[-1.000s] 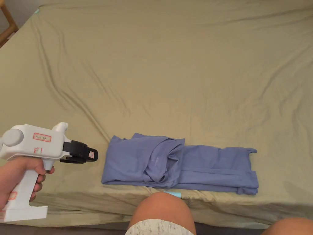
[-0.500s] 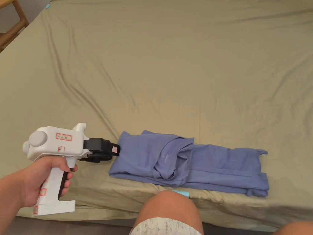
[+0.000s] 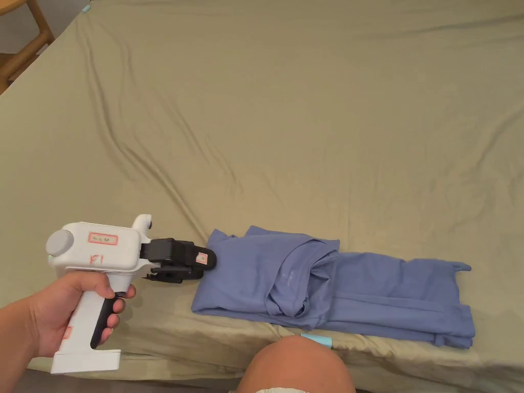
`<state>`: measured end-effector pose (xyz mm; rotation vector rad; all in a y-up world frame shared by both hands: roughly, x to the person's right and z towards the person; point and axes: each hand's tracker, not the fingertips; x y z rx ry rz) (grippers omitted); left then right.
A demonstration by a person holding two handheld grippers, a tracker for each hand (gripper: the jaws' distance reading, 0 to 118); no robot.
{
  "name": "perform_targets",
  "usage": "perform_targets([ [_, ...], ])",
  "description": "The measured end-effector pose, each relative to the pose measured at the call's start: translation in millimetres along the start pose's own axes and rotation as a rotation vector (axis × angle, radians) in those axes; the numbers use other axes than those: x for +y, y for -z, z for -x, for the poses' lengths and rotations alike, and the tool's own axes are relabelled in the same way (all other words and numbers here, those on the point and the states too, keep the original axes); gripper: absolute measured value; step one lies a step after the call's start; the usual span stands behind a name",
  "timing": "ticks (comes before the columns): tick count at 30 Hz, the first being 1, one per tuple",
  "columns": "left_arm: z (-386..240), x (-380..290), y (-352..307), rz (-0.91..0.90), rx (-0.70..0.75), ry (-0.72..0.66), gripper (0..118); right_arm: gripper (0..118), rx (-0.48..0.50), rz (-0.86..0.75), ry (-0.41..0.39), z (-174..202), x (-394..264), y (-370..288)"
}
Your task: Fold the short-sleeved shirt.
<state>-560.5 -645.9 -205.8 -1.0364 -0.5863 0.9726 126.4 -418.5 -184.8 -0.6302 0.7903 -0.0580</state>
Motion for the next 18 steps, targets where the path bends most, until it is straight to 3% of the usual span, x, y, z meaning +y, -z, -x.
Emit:
perform_targets([
  [8, 17, 7, 22, 0.021, -0.038, -0.079, 52, 0, -0.008, 0.019, 0.003, -15, -5, 4],
  [14, 26, 12, -9, 0.023, 0.01, -0.079, 52, 0, -0.031, 0.028, 0.014, -26, -9, -3],
  [18, 27, 16, 4, 0.051, -0.009, -0.103, 52, 0, -0.036, 0.027, 0.028, -31, -10, 0],
])
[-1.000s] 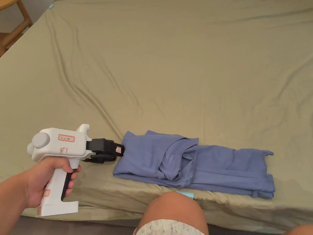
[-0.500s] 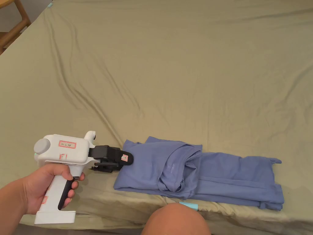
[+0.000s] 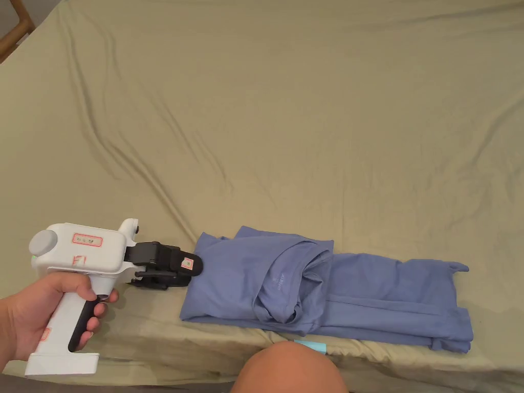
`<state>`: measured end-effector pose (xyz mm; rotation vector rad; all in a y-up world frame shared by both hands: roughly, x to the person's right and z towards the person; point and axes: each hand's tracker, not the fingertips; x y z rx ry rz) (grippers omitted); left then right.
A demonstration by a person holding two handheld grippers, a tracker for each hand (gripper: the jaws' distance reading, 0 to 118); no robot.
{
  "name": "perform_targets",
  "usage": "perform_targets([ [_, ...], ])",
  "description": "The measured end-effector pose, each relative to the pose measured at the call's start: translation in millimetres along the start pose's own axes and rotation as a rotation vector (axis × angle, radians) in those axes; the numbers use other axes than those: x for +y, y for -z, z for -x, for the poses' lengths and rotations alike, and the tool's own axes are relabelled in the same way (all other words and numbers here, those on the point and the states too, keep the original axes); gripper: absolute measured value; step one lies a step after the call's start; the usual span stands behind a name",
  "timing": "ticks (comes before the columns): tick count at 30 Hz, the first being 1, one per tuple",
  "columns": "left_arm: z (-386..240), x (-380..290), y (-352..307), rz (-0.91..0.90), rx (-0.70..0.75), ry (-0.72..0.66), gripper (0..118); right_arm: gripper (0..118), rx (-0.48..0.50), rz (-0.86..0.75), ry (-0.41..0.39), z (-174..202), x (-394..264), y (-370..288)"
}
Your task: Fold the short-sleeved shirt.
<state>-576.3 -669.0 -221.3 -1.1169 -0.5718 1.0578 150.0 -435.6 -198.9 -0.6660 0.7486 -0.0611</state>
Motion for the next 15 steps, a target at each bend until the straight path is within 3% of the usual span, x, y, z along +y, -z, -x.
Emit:
perform_targets([
  [7, -2, -1, 31, 0.008, -0.081, 0.002, 51, 0, -0.006, 0.013, -0.012, 1, -3, 0],
  [9, -4, 0, 32, 0.006, -0.072, 0.007, 41, 0, -0.003, 0.009, -0.001, -3, -3, -2],
  [11, -7, 0, 31, 0.007, -0.035, 0.041, 24, 0, -0.014, 0.007, 0.0, -3, -3, -3],
  [15, -12, -2, 29, 0.008, -0.018, 0.053, 17, 0, -0.02, 0.001, 0.011, -9, -6, -6],
])
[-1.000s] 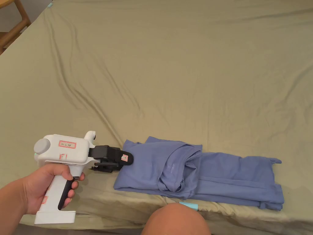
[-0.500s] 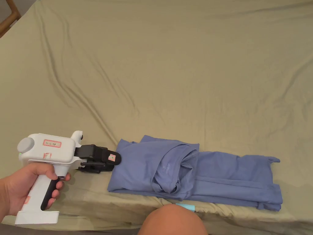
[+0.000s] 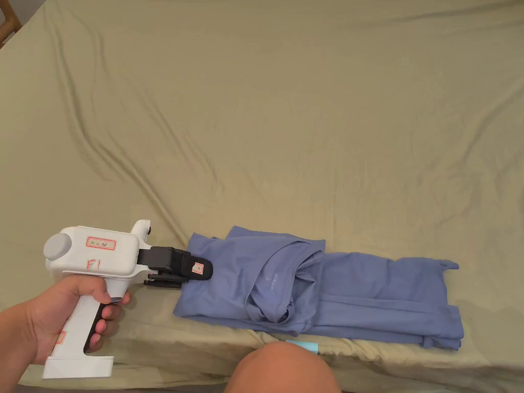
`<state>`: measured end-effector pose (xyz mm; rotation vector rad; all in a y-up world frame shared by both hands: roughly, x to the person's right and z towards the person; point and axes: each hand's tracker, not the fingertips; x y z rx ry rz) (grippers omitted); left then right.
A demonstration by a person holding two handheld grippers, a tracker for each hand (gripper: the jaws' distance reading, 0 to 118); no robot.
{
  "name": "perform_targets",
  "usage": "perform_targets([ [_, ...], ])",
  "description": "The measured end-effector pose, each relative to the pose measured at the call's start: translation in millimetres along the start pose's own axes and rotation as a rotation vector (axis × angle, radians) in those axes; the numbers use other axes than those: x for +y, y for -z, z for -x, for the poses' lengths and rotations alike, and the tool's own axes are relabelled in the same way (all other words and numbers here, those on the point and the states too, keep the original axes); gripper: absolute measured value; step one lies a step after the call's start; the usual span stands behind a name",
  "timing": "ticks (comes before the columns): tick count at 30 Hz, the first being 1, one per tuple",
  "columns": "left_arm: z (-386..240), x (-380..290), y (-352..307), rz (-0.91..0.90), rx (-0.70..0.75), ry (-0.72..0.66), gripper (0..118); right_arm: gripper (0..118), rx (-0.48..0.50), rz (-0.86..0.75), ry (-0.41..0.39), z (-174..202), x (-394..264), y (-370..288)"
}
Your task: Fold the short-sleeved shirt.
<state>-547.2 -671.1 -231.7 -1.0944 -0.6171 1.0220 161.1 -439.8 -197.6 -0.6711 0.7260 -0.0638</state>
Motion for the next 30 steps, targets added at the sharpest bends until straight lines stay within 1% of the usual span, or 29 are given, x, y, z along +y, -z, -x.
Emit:
perform_targets([
  [1, -4, -1, -1, -0.003, 0.012, 0.026, 16, 0, -0.004, 0.001, -0.003, 0, 0, 0],
  [3, -5, -1, -3, 0.001, 0.019, 0.018, 14, 0, -0.001, -0.002, 0.0, 0, -1, -2],
  [11, -26, -2, -16, -0.012, 0.055, 0.071, 13, 0, -0.005, -0.018, -0.011, 7, 1, -8],
  [16, -28, -2, -37, -0.033, 0.095, 0.075, 13, 0, -0.005, -0.034, -0.012, 12, 1, -14],
  [18, -26, -4, -53, -0.039, 0.099, 0.057, 13, 0, -0.003, -0.039, -0.011, 13, 2, -16],
  [19, -28, -6, -63, -0.046, 0.126, 0.077, 13, 0, -0.003, -0.044, -0.013, 11, 2, -17],
  [21, -28, -8, -86, -0.055, 0.159, 0.055, 13, 0, 0.002, -0.049, -0.012, 10, 2, -18],
  [22, -30, -10, -101, -0.066, 0.201, 0.061, 13, 0, 0.004, -0.054, -0.017, 11, 2, -19],
  [25, -39, -11, -140, -0.099, 0.293, 0.025, 13, 0, 0.019, -0.071, -0.022, 15, 5, -20],
  [28, -68, -9, -150, -0.121, 0.402, 0.048, 13, 0, 0.034, -0.095, -0.02, 17, 6, -23],
  [30, -88, -7, -142, -0.145, 0.44, 0.013, 13, 0, 0.04, -0.106, -0.019, 17, 5, -24],
])
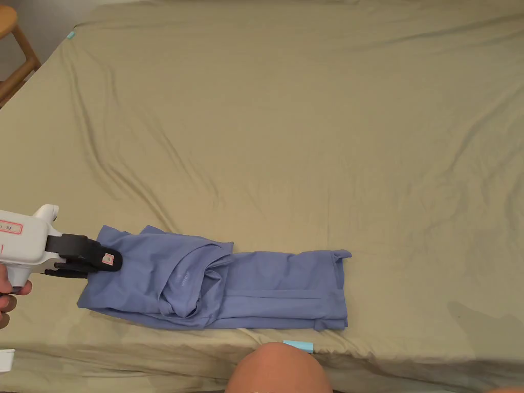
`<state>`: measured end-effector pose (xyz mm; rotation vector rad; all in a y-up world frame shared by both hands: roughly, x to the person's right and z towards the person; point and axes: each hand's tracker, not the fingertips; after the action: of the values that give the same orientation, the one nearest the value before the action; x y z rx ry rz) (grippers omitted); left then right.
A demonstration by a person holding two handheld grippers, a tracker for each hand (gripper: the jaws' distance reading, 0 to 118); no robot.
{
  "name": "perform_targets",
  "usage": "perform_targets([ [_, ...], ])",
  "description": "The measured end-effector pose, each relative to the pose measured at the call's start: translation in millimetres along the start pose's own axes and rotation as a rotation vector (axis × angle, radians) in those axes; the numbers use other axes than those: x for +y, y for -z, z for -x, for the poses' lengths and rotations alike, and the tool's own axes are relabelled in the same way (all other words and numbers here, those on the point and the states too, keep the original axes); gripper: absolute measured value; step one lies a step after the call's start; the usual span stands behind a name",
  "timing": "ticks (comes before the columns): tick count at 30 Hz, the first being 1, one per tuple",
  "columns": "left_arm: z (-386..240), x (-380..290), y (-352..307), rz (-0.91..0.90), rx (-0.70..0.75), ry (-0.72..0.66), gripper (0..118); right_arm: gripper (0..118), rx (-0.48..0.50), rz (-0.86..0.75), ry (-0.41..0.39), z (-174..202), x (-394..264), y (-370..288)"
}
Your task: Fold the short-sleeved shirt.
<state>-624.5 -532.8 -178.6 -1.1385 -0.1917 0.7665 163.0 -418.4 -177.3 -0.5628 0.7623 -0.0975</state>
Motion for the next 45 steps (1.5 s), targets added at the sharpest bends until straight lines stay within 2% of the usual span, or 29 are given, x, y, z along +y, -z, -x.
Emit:
perform_targets([
  [3, -52, -7, 10, 0.006, 0.016, 0.093, 13, 0, 0.005, -0.01, 0.004, -5, -3, -3],
  [5, -86, -11, 24, 0.003, 0.056, 0.092, 13, 0, 0.01, -0.018, 0.01, -6, -4, -5],
  [13, -183, -27, 104, 0.037, 0.056, 0.107, 13, 0, 0.006, -0.038, 0.023, -9, -13, -16],
  [21, -239, -43, 199, 0.16, 0.034, 0.21, 13, 0, -0.022, -0.049, 0.043, -17, -21, -34],
  [28, -255, -35, 251, 0.215, 0.054, 0.217, 14, 0, -0.078, -0.043, 0.068, -30, -30, -47],
  [30, -257, -35, 261, 0.235, 0.066, 0.207, 20, 0, -0.077, -0.045, 0.081, -33, -33, -51],
  [31, -255, -35, 263, 0.245, 0.056, 0.197, 30, 0, -0.083, -0.044, 0.082, -34, -33, -51],
  [33, -251, -37, 265, 0.258, -0.006, 0.161, 57, 0, -0.088, -0.037, 0.082, -34, -33, -52],
  [34, -255, -39, 266, 0.259, -0.048, 0.148, 78, 0, -0.089, -0.036, 0.082, -35, -34, -52],
  [35, -255, -39, 266, 0.263, -0.09, 0.132, 86, 0, -0.092, -0.035, 0.083, -35, -33, -52],
  [40, -262, -40, 263, 0.256, -0.146, 0.155, 94, 0, -0.091, -0.034, 0.08, -33, -30, -49],
  [42, -260, -38, 252, 0.239, -0.236, 0.119, 94, 0, -0.086, -0.037, 0.073, -30, -27, -48],
  [44, -257, -38, 240, 0.248, -0.283, 0.156, 90, 0, -0.081, -0.038, 0.063, -26, -23, -48],
  [45, -255, -38, 230, 0.223, -0.302, 0.191, 78, 0, -0.077, -0.04, 0.058, -23, -21, -48],
])
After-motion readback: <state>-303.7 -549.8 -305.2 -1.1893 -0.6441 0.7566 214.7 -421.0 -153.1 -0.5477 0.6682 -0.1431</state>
